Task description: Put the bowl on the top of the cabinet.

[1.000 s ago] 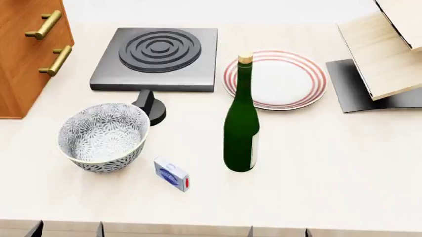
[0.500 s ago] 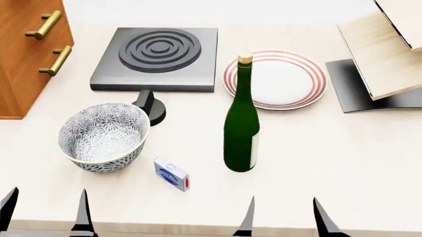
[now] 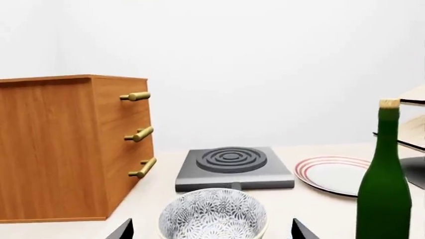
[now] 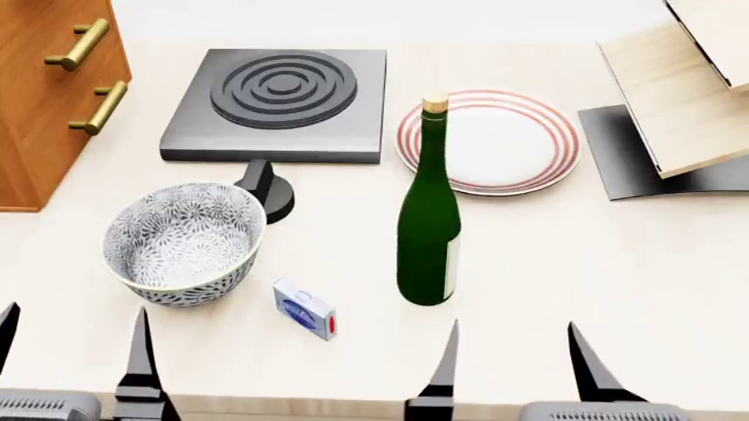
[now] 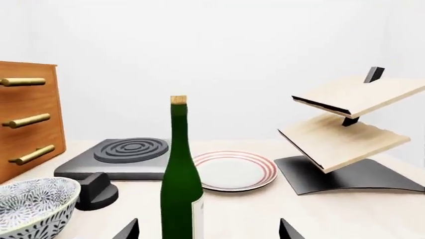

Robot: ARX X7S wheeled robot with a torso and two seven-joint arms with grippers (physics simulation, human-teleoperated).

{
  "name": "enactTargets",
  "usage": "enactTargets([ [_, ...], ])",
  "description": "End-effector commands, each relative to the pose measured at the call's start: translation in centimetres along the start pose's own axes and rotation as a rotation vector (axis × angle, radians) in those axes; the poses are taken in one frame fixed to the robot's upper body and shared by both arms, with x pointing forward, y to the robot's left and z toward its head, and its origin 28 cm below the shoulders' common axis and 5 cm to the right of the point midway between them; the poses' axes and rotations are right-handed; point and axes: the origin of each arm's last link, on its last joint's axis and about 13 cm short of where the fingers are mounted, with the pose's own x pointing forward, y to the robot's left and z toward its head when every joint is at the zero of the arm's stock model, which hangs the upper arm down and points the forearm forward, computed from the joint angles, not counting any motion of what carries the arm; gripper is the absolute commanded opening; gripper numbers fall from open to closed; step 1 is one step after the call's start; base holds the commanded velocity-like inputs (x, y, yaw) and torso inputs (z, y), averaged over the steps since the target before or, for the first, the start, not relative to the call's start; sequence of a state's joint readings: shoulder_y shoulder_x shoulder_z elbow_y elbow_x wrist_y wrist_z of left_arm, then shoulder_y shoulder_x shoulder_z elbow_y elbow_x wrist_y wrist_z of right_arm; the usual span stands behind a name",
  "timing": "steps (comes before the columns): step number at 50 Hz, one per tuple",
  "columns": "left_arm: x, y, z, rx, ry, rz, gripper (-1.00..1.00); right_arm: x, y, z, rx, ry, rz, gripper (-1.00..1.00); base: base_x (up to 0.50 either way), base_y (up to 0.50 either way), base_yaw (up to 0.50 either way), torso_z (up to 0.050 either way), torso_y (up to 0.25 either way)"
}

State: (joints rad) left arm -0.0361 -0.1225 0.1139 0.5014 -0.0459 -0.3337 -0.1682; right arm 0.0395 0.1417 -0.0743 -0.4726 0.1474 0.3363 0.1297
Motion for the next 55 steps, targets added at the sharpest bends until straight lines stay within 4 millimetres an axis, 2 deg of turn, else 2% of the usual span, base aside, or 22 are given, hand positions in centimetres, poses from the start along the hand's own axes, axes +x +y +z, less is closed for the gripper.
enactTargets([
  [1,0.05,-0.11,0.40,0.003,-0.007,-0.005,1.00,0.13,-0.21,0.36,0.009,-0.018,-0.014,1.00,0.00,0.00,0.00,0.000,0.000],
  [10,-0.02,0.03,0.34,0.003,-0.007,0.000,1.00,0.36,-0.42,0.21,0.023,-0.022,-0.034,1.00,-0.03,0.42,0.00,0.000,0.000],
  [20,-0.12,0.14,0.26,0.002,-0.007,0.003,1.00,0.28,-0.36,0.14,0.013,-0.029,-0.046,1.00,0.00,0.04,0.00,0.000,0.000],
  [28,-0.13,0.17,0.26,0.000,-0.007,0.004,1.00,0.21,-0.28,0.03,0.008,-0.027,-0.032,1.00,-0.03,0.45,0.00,0.000,0.000],
  [39,-0.16,0.16,0.32,0.001,-0.010,0.004,1.00,0.15,-0.19,-0.05,0.007,-0.021,-0.016,1.00,0.00,0.03,0.00,0.000,0.000],
  [49,-0.18,0.21,0.33,0.002,-0.013,0.007,1.00,0.11,-0.12,-0.13,0.002,-0.022,-0.012,1.00,0.00,0.47,0.00,0.000,0.000],
  [55,-0.21,0.19,0.37,0.003,-0.014,0.007,1.00,0.15,-0.21,-0.03,0.013,-0.022,-0.016,1.00,0.00,0.10,0.00,0.000,0.000],
])
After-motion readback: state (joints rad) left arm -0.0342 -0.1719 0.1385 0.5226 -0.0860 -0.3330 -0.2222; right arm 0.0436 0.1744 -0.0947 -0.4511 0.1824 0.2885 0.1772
